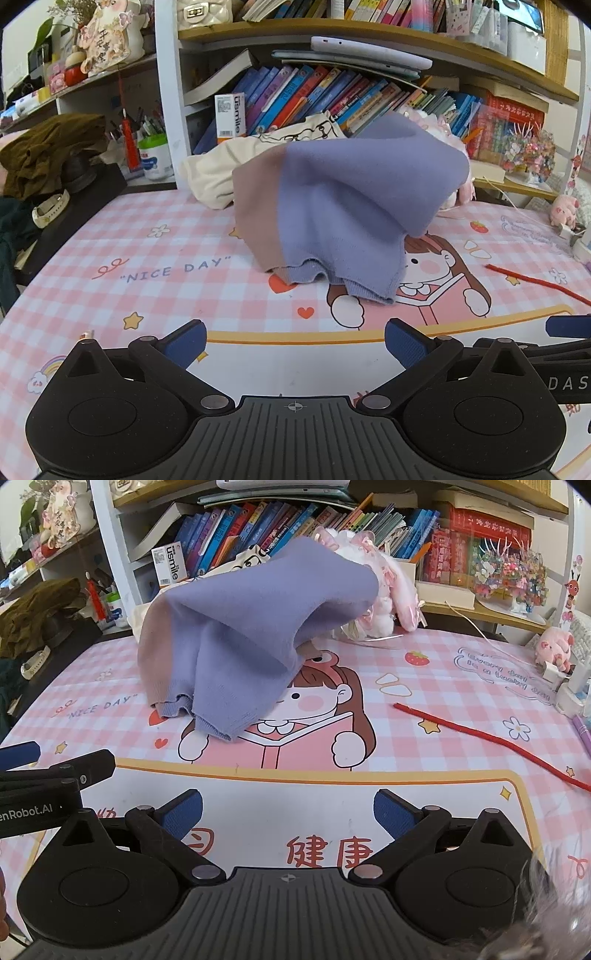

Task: Fold clothes
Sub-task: 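Approach the crumpled lavender-and-mauve sweater with both grippers open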

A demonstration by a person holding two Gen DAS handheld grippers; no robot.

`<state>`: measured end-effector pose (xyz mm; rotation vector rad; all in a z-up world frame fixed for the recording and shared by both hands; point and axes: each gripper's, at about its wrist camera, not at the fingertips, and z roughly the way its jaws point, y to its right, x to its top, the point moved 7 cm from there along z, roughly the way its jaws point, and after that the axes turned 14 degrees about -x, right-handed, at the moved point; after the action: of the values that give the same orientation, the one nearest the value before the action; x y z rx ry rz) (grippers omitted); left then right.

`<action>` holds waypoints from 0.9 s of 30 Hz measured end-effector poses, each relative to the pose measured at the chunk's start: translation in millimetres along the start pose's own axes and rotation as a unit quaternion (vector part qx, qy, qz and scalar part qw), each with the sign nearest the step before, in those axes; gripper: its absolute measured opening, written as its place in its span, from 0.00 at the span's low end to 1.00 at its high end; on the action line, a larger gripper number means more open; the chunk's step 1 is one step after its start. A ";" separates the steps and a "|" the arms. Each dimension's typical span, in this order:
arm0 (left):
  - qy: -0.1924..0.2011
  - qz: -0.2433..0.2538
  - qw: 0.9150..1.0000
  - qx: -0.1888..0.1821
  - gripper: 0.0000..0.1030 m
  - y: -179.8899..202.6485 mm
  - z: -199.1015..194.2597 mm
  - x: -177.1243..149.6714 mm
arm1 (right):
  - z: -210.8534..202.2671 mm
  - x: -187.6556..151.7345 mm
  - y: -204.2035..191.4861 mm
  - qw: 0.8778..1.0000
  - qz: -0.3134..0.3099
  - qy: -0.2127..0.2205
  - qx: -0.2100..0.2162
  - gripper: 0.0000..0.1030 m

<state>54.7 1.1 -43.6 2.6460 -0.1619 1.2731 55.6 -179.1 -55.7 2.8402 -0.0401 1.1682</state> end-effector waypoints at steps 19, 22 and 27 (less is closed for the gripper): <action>-0.001 -0.002 1.000 0.000 1.00 -4.8 5.5 -1.3 | 7.0 2.2 -1.5 1.000 -0.002 -0.005 -0.002 0.97; -0.003 -0.002 1.000 0.000 1.00 -5.2 6.3 -0.7 | 8.0 1.9 -2.0 1.000 -0.002 -0.006 -0.001 0.97; -0.005 -0.003 1.000 0.001 1.00 -4.3 8.6 0.6 | 10.2 2.4 -2.5 1.000 -0.004 -0.009 0.000 0.97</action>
<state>62.5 3.4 -48.9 2.6530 -0.1537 1.2575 64.5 -177.4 -61.4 2.8480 -0.0301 1.1417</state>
